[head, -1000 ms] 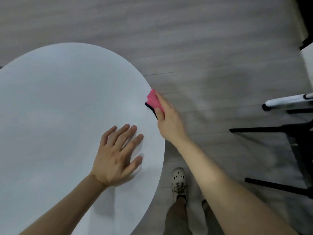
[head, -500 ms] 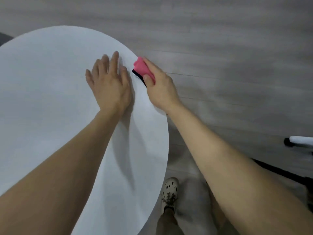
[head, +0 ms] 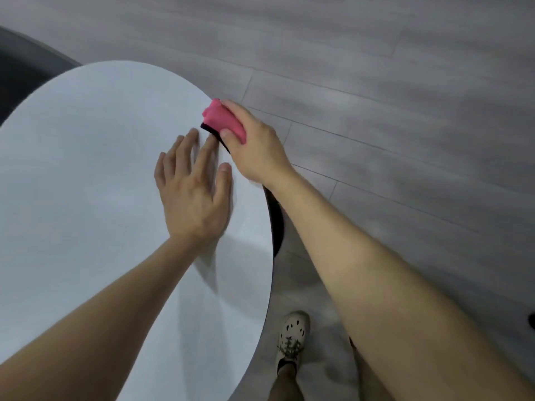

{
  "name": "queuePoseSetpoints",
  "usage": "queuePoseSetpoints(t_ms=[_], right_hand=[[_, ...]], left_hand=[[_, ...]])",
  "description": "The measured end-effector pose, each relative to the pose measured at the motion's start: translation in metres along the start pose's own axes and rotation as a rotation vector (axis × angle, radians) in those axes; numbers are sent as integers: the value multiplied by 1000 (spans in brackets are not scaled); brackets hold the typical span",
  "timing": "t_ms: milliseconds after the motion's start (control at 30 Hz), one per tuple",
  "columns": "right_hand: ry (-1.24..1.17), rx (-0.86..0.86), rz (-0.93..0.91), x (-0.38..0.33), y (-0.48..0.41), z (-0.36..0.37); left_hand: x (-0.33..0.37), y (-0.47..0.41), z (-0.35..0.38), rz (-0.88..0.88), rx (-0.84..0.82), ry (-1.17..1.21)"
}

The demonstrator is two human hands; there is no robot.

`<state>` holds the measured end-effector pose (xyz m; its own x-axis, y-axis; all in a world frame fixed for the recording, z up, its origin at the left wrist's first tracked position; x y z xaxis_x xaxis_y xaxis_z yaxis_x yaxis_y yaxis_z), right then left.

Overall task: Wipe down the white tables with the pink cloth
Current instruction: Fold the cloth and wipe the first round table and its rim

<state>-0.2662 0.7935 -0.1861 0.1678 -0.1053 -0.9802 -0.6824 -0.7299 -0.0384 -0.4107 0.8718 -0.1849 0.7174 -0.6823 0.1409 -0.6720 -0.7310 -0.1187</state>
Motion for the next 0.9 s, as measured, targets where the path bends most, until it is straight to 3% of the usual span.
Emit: queuePoseSetpoints(t_ms=[233, 333, 467, 533, 800, 900], right_hand=[[-127, 6, 50, -6, 127, -11], [-72, -86, 81, -3, 66, -13], [54, -282, -6, -1, -89, 19], [68, -347, -27, -5, -123, 32], [41, -290, 53, -6, 21, -27], [24, -329, 81, -9, -35, -7]], left_hand=[[2, 4, -1, -22, -17, 33], [1, 2, 0, -18, -13, 27], [-3, 3, 3, -12, -30, 1], [-4, 3, 3, -9, -34, 0], [-3, 9, 8, 9, 32, 88], [0, 11, 8, 6, 34, 96]])
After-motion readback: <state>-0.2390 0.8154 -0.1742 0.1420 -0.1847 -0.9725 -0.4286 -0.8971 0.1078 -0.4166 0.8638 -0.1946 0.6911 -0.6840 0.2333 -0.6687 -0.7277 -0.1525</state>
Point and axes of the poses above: each hand's wrist, its own y-axis away from the middle knuckle, its own z-axis out of the palm, x = y × z, the point moved 2 cm from there along -y, towards the middle knuckle, and after that the axes turned 10 degrees about -z, right-handed, at the moved point
